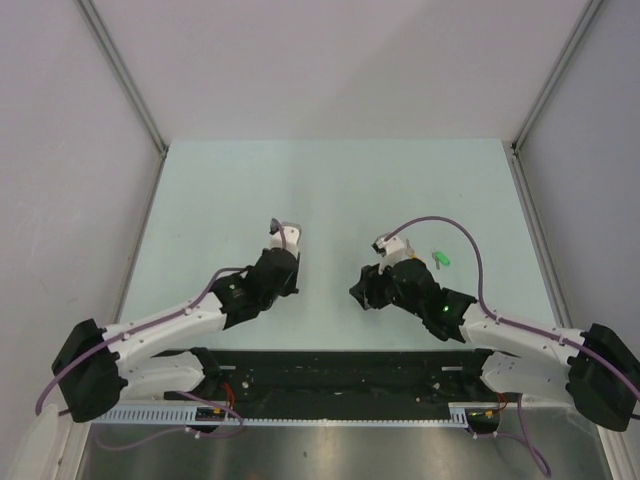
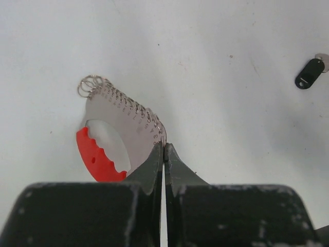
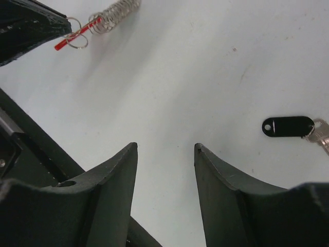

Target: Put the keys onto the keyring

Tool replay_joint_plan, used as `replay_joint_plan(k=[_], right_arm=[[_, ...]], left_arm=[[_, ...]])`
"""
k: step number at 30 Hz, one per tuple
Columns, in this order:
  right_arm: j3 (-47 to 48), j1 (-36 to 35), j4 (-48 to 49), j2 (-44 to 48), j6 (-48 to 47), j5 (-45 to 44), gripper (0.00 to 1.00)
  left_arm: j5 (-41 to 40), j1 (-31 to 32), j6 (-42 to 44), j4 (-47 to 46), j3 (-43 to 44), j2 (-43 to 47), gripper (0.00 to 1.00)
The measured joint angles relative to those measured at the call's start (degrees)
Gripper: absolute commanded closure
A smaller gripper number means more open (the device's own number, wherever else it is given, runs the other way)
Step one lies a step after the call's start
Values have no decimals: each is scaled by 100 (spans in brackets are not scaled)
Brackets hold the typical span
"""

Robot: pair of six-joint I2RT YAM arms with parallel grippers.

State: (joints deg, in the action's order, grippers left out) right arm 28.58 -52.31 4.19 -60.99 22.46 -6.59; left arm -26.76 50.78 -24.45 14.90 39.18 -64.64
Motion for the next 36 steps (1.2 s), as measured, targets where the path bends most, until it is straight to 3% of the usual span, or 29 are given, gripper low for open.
replay_joint_plan(k=[7,15,21,36], right_arm=[[-37,240,393,415,-52,730,48],[-39,540,841,789,-385,1480,45],[-39,588,1204,772,-787,1856,45],[-39,765,1978,232,-1064,2461,48]], left_arm=[[28,9,870,-544,-227,903,100],[232,59,2079,-243,529,914,100],[669,57,2693,-146,579,914,100],[2155,59,2767,-3536,-1582,1585,100]])
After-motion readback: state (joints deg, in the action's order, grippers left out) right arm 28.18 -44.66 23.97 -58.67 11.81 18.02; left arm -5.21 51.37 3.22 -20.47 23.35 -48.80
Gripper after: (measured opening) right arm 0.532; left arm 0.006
